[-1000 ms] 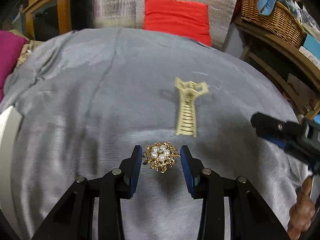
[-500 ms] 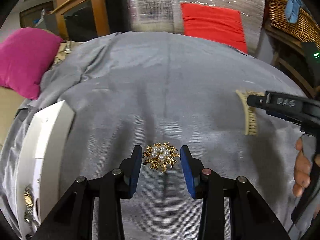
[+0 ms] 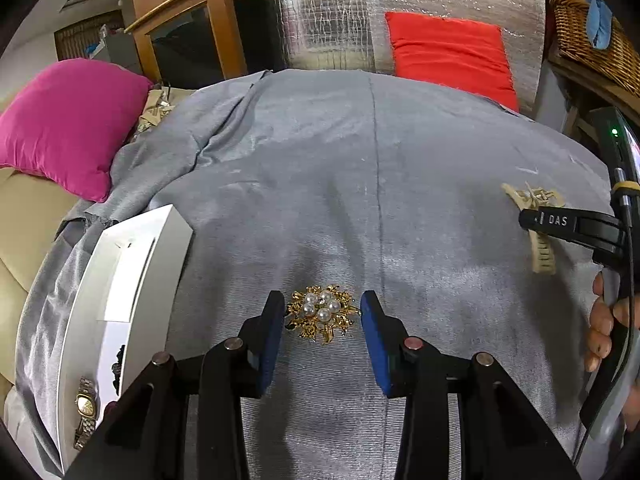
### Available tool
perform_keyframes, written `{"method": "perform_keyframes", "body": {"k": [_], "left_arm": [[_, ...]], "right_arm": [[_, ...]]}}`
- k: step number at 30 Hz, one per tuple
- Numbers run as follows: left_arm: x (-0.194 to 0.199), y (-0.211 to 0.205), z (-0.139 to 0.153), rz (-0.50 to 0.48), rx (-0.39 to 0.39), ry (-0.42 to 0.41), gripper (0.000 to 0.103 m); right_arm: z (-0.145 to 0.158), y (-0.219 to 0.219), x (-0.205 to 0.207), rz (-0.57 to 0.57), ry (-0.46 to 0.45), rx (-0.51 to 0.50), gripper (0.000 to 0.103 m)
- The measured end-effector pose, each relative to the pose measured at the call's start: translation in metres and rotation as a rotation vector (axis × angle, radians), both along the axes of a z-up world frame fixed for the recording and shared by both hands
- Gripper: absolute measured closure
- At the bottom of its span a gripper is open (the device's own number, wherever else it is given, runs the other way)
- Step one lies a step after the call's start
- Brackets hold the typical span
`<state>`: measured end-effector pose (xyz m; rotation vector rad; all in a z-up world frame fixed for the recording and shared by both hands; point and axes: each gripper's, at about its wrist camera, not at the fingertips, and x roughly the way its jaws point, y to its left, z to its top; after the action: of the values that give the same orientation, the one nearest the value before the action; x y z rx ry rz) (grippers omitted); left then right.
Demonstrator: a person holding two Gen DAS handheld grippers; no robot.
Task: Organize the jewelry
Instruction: 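Grasp the cream claw hair clip with the right gripper while the left holds the brooch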
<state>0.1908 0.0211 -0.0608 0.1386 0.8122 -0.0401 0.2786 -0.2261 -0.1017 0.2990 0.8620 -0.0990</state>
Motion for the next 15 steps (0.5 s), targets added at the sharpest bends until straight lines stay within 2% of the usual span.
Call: {"method": "perform_keyframes", "body": {"k": [15], "left_arm": [[-0.018, 0.015, 0.017, 0.05, -0.008, -0.053, 0.062]], "right_arm": [[0.049, 0.035, -0.034, 0.127, -0.119, 0.086, 0.079]]}}
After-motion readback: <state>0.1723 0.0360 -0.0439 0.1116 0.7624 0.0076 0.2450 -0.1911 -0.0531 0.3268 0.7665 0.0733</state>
